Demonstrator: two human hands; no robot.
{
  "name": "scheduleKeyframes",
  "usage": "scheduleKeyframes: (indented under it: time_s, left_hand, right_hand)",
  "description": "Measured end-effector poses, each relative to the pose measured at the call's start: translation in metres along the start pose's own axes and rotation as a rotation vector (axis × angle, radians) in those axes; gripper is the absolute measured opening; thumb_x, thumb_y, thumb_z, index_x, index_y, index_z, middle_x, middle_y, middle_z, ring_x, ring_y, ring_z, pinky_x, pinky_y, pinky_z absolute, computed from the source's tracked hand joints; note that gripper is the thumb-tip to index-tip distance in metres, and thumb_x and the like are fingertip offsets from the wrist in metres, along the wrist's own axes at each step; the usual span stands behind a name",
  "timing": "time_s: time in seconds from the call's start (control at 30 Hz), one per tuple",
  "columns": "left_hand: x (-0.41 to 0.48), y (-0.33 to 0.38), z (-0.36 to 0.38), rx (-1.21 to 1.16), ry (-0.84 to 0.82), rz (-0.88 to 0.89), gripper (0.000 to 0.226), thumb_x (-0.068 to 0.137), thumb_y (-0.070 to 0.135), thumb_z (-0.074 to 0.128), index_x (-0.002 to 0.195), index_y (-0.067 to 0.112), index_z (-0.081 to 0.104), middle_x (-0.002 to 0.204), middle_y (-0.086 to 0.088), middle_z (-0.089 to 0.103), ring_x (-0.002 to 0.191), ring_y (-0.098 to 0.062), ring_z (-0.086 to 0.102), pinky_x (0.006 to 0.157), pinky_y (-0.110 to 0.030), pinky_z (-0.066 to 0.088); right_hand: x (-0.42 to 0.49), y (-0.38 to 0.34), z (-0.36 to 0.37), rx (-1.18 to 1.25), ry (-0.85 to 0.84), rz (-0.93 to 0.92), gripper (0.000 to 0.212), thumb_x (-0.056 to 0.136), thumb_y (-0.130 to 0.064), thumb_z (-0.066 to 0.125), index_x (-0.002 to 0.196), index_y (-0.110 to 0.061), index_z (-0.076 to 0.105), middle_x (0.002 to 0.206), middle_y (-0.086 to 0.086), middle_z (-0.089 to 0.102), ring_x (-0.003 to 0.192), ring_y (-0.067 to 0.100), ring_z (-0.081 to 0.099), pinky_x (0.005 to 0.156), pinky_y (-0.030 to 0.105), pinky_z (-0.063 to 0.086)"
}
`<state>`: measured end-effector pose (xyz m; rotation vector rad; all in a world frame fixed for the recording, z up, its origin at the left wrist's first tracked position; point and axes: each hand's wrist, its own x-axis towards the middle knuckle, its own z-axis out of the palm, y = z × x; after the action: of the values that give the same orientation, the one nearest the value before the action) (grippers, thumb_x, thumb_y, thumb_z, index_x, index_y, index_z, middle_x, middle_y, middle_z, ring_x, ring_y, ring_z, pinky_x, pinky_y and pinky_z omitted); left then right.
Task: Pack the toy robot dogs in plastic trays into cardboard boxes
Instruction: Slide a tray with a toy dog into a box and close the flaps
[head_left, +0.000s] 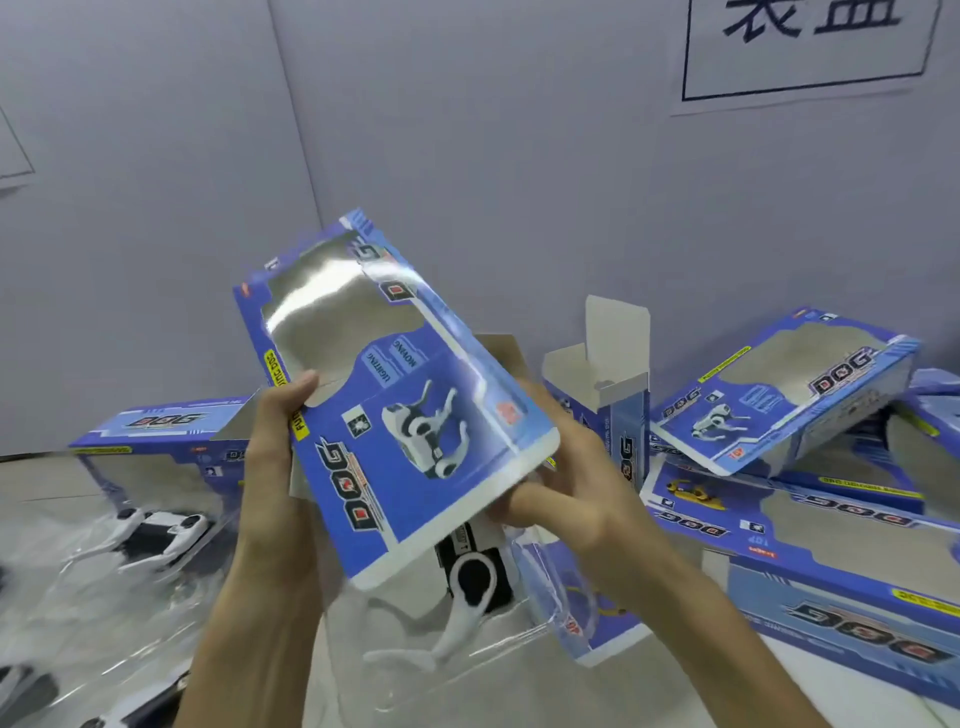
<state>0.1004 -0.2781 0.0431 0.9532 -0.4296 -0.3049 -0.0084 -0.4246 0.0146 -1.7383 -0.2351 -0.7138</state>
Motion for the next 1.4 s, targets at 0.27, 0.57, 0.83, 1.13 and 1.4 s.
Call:
scheduleKeyframes:
  time_s: [0.27, 0.57, 0.83, 1.13, 1.4]
  left_hand:
    - [0.001, 0.004, -0.005, 0.118, -0.080, -0.017, 0.024, 0.068, 0.050, 0.066, 0.075, 0.027, 0.069, 0.081, -0.004, 0.075, 0.067, -0.023, 0.072, 0.077, -0.042, 0.056]
    - [-0.005, 0.004, 0.005, -0.029, -0.009, -0.102, 0.036, 0.086, 0.047, 0.060, 0.065, 0.022, 0.074, 0.071, -0.006, 0.075, 0.050, -0.019, 0.068, 0.042, -0.027, 0.054]
    - [-0.008, -0.001, 0.012, 0.072, -0.077, -0.092, 0.027, 0.072, 0.052, 0.065, 0.070, 0.025, 0.073, 0.078, -0.007, 0.076, 0.060, -0.023, 0.073, 0.046, -0.029, 0.056]
    - [-0.011, -0.009, 0.026, -0.059, -0.051, -0.232, 0.031, 0.087, 0.047, 0.062, 0.084, 0.020, 0.078, 0.080, -0.005, 0.077, 0.056, -0.019, 0.071, 0.043, -0.026, 0.053]
    - [-0.015, 0.002, 0.037, 0.022, -0.200, -0.260, 0.041, 0.098, 0.043, 0.046, 0.078, 0.025, 0.077, 0.064, 0.002, 0.072, 0.045, -0.008, 0.062, 0.051, -0.024, 0.045]
  right_hand:
    - [0.002, -0.012, -0.013, 0.079, -0.026, -0.094, 0.052, 0.081, -0.018, 0.065, 0.127, -0.043, 0.061, 0.130, -0.008, 0.062, 0.113, 0.006, 0.063, 0.084, 0.016, 0.052]
    - [0.006, -0.008, -0.002, 0.249, -0.056, -0.050, 0.052, 0.087, -0.025, 0.060, 0.137, -0.035, 0.053, 0.138, -0.006, 0.057, 0.124, 0.012, 0.059, 0.090, 0.022, 0.053]
    - [0.003, -0.014, 0.001, 0.159, 0.284, -0.068, 0.045, 0.078, -0.036, 0.072, 0.121, -0.023, 0.067, 0.114, -0.001, 0.073, 0.108, 0.023, 0.069, 0.084, 0.039, 0.060]
    - [0.012, -0.031, -0.046, 0.078, 0.115, 0.030, 0.045, 0.077, -0.029, 0.069, 0.119, -0.012, 0.065, 0.113, 0.000, 0.074, 0.109, 0.014, 0.067, 0.099, 0.041, 0.048]
    - [-0.006, -0.034, -0.071, -0.055, 0.158, -0.158, 0.080, 0.062, -0.052, 0.088, 0.132, -0.029, 0.057, 0.138, -0.004, 0.059, 0.135, 0.016, 0.050, 0.101, 0.045, 0.052]
